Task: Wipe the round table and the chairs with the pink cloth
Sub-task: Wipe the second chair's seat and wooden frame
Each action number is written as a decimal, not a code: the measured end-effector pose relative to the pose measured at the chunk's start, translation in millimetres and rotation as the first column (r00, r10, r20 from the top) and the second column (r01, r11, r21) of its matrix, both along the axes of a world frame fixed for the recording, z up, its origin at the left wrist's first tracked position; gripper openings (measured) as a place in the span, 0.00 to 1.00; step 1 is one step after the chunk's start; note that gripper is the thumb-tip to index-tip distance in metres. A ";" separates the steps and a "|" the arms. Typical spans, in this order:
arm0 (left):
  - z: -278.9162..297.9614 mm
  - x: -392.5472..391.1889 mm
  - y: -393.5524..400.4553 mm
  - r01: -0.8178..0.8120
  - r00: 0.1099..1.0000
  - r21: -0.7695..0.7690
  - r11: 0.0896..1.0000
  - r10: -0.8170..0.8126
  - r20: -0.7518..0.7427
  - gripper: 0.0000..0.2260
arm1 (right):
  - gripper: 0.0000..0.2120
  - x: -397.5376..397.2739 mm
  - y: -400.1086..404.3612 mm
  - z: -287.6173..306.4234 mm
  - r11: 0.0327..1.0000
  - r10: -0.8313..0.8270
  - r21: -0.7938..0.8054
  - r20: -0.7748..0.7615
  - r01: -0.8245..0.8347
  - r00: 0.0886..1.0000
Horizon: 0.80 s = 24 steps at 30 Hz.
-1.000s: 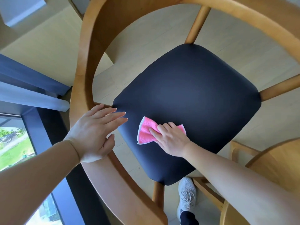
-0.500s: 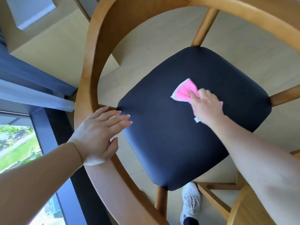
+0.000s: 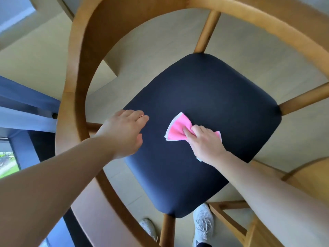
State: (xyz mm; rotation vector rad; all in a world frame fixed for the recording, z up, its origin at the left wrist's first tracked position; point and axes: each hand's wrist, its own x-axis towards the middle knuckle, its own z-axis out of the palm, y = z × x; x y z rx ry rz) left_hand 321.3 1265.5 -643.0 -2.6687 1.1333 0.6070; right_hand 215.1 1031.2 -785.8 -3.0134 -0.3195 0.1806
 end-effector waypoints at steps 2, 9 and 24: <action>-19.7 3.9 -19.3 0.011 1.000 -0.071 0.997 -0.011 0.002 0.23 | 0.27 7.4 -12.1 -4.5 1.000 0.018 -0.020 0.046 -0.017 0.999; -48.1 -4.8 -34.7 0.230 0.973 -0.251 0.940 -0.229 0.034 0.22 | 0.22 47.7 -87.7 -13.8 0.981 -0.183 -0.018 0.216 0.191 0.959; -50.3 -28.7 -41.6 0.237 0.968 -0.352 0.906 -0.251 0.004 0.23 | 0.20 56.0 -168.1 -15.4 0.708 -0.702 -0.056 0.053 0.704 0.710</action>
